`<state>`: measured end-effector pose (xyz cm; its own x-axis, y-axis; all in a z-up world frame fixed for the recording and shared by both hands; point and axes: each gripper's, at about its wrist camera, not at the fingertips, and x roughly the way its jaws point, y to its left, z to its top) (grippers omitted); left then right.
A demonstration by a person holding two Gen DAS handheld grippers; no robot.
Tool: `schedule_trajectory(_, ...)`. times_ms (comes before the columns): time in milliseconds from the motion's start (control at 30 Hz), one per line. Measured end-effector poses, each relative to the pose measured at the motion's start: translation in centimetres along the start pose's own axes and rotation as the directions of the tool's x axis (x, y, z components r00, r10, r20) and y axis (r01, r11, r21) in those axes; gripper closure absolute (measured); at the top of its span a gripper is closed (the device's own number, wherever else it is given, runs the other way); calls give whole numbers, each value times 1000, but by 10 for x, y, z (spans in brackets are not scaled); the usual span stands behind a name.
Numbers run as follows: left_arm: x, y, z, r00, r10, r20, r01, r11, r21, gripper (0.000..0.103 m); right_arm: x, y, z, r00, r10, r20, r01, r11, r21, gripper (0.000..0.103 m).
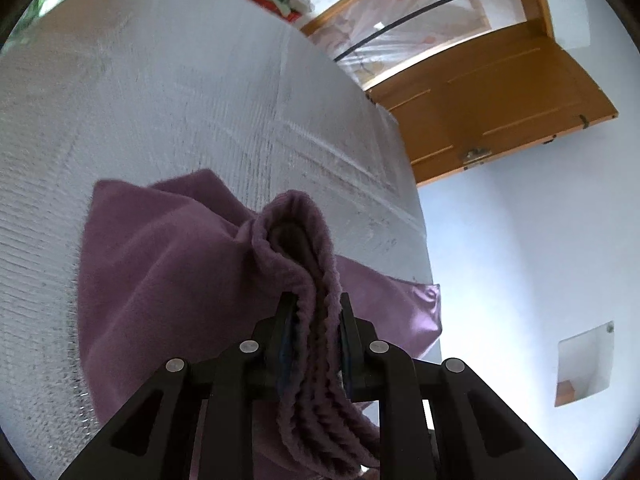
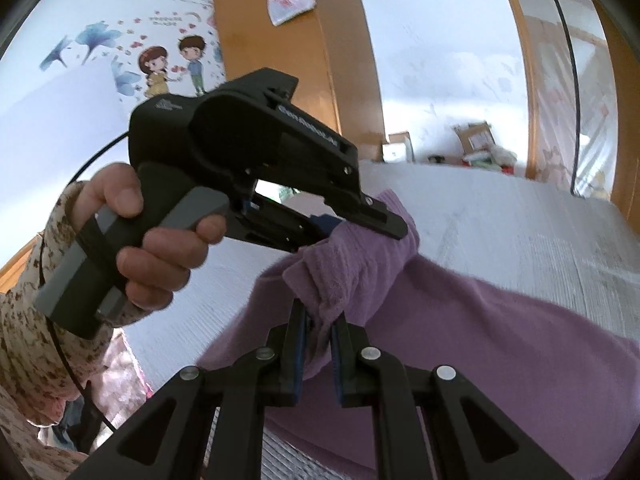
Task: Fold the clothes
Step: 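Carry the hem with the left gripper across the sweater body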
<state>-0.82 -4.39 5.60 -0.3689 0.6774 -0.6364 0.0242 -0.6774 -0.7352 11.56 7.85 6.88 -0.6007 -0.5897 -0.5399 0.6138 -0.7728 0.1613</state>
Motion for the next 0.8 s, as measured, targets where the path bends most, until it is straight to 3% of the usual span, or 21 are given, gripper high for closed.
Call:
schedule_trajectory(433, 28, 6, 0, 999, 5, -49, -6, 1000, -21, 77, 8, -18, -20, 997, -10, -82, 14, 999, 49, 91)
schedule_trajectory(667, 6, -4, -4, 1000, -4, 0, 4, 996, 90, 75, 6, -28, -26, 993, -22, -113, 31, 996, 82, 91)
schedule_trajectory(800, -4, -1, -5, 1000, -12, 26, 10, 997, 76, 74, 5, -32, -29, 990, -9, -141, 23, 995, 98, 87)
